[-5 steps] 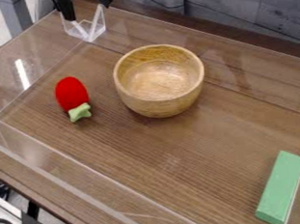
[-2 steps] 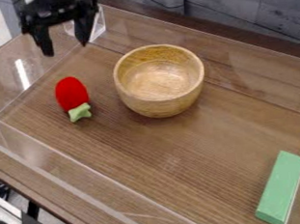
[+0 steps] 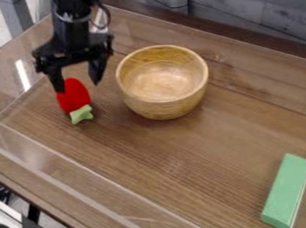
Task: Move the red fruit to the left
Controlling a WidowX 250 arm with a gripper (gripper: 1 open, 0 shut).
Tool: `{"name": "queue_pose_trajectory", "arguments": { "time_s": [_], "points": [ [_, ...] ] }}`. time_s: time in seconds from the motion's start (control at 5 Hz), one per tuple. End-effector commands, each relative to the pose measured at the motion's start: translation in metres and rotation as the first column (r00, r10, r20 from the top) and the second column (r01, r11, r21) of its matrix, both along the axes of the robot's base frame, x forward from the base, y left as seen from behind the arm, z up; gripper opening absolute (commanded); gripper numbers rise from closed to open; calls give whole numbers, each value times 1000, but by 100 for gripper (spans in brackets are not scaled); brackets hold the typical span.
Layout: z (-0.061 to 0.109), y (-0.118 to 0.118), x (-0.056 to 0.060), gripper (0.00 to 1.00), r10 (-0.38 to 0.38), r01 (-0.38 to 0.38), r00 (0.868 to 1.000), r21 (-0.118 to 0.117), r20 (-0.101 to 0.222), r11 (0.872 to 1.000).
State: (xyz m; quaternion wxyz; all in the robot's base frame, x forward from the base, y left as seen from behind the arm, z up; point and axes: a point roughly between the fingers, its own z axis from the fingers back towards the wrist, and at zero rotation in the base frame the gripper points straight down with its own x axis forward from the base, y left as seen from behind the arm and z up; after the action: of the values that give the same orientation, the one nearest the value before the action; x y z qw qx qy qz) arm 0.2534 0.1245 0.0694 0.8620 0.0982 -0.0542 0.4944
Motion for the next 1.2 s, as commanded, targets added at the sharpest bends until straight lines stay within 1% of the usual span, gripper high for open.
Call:
{"name": "queue_pose_trajectory", "arguments": {
  "time_s": [0.0,0.2,0.6,1.0],
  "points": [
    [-12,-4,0,100,-71,72,997,-15,8,997],
    [-19,-2,8,100,-143,142,990,-57,1,988],
    [-24,2,20,100,-237,235,972,-103,-2,967],
    [-34,15,11,100,-243,241,970,-145,4,960]
  ]
}}
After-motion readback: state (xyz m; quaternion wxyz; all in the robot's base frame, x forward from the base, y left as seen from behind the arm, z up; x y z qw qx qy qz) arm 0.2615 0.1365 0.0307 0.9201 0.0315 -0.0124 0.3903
